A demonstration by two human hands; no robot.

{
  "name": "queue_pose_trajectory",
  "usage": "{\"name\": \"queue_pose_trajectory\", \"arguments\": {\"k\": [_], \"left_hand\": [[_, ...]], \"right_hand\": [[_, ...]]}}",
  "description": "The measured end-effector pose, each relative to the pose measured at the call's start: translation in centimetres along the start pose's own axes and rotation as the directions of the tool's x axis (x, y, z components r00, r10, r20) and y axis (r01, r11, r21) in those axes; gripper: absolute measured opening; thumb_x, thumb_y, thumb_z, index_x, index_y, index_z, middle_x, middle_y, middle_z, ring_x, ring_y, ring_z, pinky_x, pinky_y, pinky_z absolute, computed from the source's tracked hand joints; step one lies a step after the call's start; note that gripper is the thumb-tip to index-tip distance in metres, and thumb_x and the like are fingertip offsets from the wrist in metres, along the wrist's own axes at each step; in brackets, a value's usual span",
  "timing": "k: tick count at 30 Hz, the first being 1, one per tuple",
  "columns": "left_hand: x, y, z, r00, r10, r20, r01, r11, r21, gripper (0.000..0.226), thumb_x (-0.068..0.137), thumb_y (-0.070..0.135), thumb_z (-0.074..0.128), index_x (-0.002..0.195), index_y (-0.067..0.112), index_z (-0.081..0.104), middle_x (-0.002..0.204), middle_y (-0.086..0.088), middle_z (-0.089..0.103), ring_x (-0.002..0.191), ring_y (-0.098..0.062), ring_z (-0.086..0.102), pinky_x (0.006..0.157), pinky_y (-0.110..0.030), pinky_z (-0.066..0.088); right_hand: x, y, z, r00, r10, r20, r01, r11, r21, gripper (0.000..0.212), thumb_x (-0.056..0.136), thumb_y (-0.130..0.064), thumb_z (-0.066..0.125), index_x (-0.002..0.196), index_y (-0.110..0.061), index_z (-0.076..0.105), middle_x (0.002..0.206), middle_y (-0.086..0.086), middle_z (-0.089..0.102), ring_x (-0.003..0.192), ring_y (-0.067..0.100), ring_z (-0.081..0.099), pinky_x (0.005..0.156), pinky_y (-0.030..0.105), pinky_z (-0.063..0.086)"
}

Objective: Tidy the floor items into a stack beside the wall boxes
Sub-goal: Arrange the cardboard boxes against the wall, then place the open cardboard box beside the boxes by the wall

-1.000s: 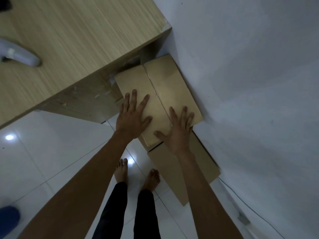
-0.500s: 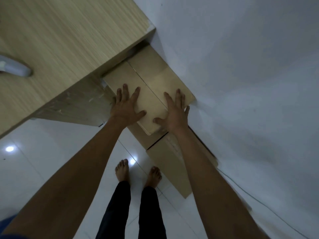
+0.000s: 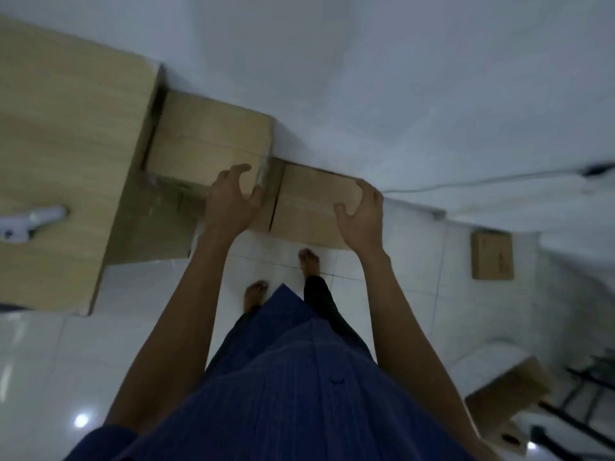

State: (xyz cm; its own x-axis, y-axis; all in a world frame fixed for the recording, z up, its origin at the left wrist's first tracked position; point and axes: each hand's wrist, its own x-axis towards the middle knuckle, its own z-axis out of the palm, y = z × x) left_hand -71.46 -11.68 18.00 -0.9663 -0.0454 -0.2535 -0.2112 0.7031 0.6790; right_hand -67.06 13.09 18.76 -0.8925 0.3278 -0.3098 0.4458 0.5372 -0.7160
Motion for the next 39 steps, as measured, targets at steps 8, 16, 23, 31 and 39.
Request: {"name": "queue_pose_trajectory", "arguments": {"k": [8,16,23,31,39], "left_hand": [[-5.7,9.1,4.3,0.898,0.322,0.302,-0.348,0.937,0.036,0.046,0.096,0.036,0.059,0.136,0.013,0.057,0.129,-0.013,0.063,0.116,-0.027,0.059,0.089,-0.021,0.039],[-18.2,21.6,16.8,0.619,0.514,0.593,-0.603,0.796,-0.061,0.041,0.094,0.037,0.065,0.131,0.019,0.061,0.124,-0.01,0.063,0.114,-0.026,0.06,0.099,-0.031,0.044],[-34.0,29.4,28.7,0.375,0.595,0.71,-0.717,0.672,-0.185,0.038,0.094,0.04,0.063,0.129,0.025,0.06,0.128,-0.005,0.061,0.121,-0.021,0.056,0.105,-0.04,0.045],[-47.3,33.5,39.5,0.16,0.562,0.812,-0.754,0.6,-0.267,0.039,0.094,0.037,0.065,0.13,0.022,0.061,0.127,-0.007,0.061,0.12,-0.02,0.056,0.103,-0.036,0.046],[-52.2,39.7,52.9,0.045,0.435,0.899,-0.771,0.588,-0.246,0.037,0.094,0.035,0.066,0.128,0.021,0.062,0.126,-0.006,0.062,0.12,-0.018,0.056,0.104,-0.041,0.047]], "right_hand": [[-15.8,7.9,-6.2,0.88,0.377,-0.291,-0.297,0.912,0.283,0.06,0.095,-0.027,0.064,0.148,-0.017,0.039,0.152,0.012,0.031,0.134,0.024,0.042,0.101,0.026,0.032],[-29.4,18.6,-16.4,0.533,0.647,-0.545,-0.365,0.757,0.543,0.056,0.094,-0.03,0.064,0.145,-0.019,0.043,0.148,0.012,0.037,0.129,0.023,0.047,0.097,0.024,0.032],[-42.5,29.4,-24.5,0.281,0.737,-0.614,-0.408,0.671,0.619,0.05,0.093,-0.029,0.066,0.139,-0.016,0.051,0.14,0.014,0.047,0.125,0.025,0.049,0.096,0.026,0.038],[-50.8,39.8,-30.2,0.129,0.795,-0.593,-0.376,0.592,0.713,0.045,0.091,-0.025,0.068,0.133,-0.01,0.056,0.127,0.017,0.058,0.119,0.027,0.052,0.088,0.021,0.034],[-50.5,49.8,-34.0,0.026,0.906,-0.422,-0.348,0.403,0.846,0.047,0.091,-0.026,0.069,0.134,-0.015,0.054,0.126,0.014,0.054,0.114,0.029,0.054,0.088,0.024,0.035]]}}
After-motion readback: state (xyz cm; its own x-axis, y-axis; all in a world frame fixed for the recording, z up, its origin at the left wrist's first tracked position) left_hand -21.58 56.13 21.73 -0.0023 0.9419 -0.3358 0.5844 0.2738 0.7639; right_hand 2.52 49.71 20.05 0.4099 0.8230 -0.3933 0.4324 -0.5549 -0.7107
